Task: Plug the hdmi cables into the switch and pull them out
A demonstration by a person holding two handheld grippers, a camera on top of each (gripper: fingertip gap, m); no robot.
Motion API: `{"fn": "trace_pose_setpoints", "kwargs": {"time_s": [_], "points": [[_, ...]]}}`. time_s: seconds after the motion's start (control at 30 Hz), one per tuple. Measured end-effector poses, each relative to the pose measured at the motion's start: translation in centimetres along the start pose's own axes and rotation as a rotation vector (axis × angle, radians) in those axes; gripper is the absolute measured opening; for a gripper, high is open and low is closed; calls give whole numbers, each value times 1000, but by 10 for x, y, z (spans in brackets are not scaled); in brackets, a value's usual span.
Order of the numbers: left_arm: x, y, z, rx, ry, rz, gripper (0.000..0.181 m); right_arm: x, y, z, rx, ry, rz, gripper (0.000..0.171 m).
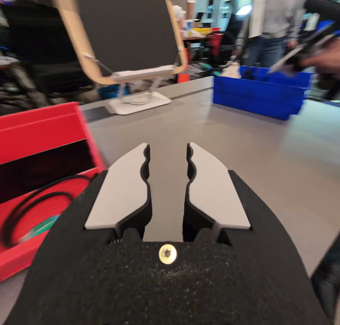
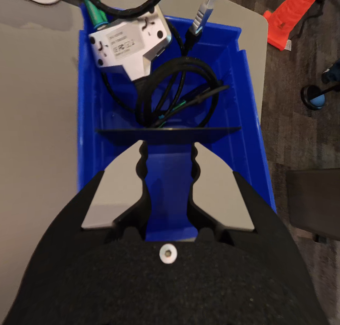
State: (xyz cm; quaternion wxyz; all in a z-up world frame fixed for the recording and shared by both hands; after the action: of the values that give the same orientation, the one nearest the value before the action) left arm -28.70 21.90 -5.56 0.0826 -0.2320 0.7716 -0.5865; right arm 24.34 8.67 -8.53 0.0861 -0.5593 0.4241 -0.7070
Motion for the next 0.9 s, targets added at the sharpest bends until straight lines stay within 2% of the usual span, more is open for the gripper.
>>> {"fn": "trace_pose_setpoints", "kwargs": {"time_s": [0.13, 0.27, 0.33, 0.43, 0.53, 0.63, 0.7, 0.8, 0.9], "points": [[46, 23, -44, -32, -240, -70, 37, 55, 34, -24, -81, -190, 180, 45], [74, 52, -60, 63, -335, -118, 37, 96, 88, -52, -175, -369, 390, 50], [76, 66, -62, 89, -341, -164, 37, 100, 119, -56, -189, -351, 431, 53], [75, 94, -66, 92, -353, -323, 37, 102, 152, -54, -149, -250, 501, 50], [75, 116, -62, 177, -333, -419, 37, 114, 145, -52, -67, -216, 531, 50], [71, 115, -55, 265, -285, -383, 38, 110, 146, -41, -8, -161, 532, 54], [71, 112, -52, 266, -271, -368, 39, 107, 148, -44, -49, -224, 523, 57], [68, 110, -45, 237, -254, -371, 41, 97, 144, -52, -95, -284, 499, 67], [61, 104, -34, 219, -212, -354, 41, 74, 129, -57, -17, -244, 450, 81]]}}
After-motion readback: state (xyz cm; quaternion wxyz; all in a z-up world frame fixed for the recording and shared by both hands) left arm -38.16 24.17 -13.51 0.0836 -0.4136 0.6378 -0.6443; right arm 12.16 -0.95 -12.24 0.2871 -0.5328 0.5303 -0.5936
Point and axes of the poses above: each gripper's, where its closed fingertips meet, x back along the fingers, y out of its underside, z = x × y across the jaws, the point moved 1 cm from there along x, back along the fingers, and after that the axes turned 15 degrees about -x, right-handed, at the moved point
